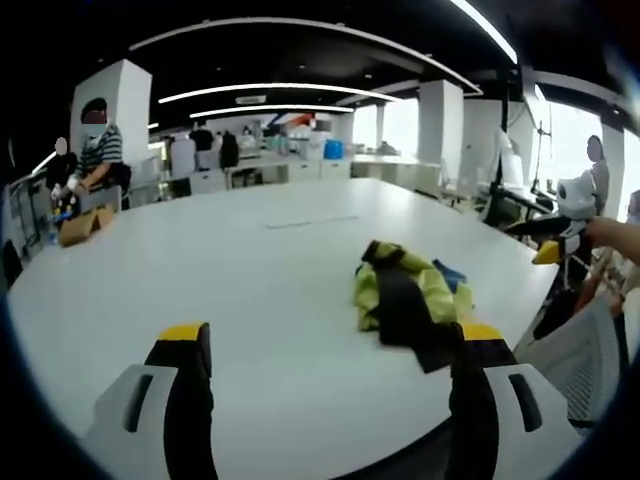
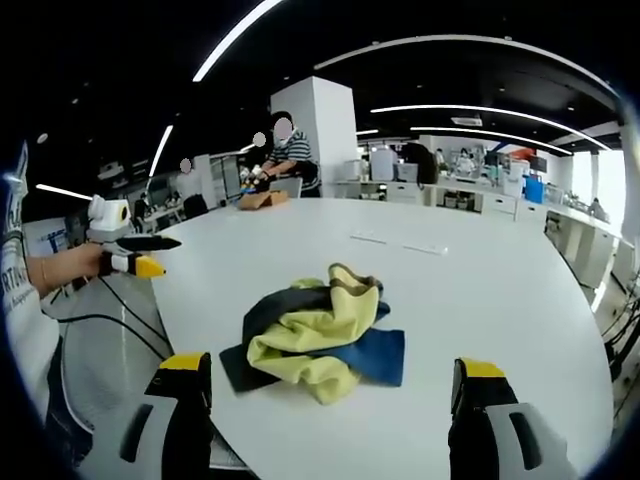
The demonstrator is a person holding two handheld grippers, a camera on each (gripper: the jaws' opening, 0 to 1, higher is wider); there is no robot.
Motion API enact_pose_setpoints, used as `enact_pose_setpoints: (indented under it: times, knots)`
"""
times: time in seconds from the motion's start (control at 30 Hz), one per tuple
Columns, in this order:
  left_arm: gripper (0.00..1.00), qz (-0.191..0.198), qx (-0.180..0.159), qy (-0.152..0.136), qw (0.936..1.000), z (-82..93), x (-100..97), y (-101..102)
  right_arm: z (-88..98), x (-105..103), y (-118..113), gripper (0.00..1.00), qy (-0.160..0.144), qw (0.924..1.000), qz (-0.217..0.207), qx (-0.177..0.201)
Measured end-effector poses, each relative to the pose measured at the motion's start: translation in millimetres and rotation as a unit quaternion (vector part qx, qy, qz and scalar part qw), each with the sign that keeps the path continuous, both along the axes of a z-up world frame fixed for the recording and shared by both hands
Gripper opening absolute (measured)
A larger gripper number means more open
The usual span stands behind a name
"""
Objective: Fold the garment on the visible template until the final outline fits inside the template.
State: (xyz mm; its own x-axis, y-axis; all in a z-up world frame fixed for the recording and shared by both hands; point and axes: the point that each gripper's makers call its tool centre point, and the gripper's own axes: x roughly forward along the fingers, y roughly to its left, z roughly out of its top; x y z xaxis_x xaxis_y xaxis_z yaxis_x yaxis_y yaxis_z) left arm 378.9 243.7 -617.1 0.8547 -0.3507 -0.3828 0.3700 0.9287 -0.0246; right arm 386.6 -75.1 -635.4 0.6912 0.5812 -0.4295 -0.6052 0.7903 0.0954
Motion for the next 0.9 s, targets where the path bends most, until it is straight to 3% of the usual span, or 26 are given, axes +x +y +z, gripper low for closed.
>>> enact_pose_setpoints:
  times: [0.23,0.47,0.9]
  knots:
    - [0.92,-0.005,-0.008,0.0,1.0,0.7,4.5,-6,-0.5,6,-1,0.99,-0.014,0.9999,-0.006,0.003]
    - [0.86,-0.03,-0.005,0.002,0.9995,-3.8,10.1,-20,-5.9,15,5,0.88,-0.018,0.9998,0.003,0.013]
    - [0.74,-0.069,-0.009,0.001,0.9976,-9.6,28.1,-42,0.1,52,14,0.66,-0.037,0.999,0.024,0.01]
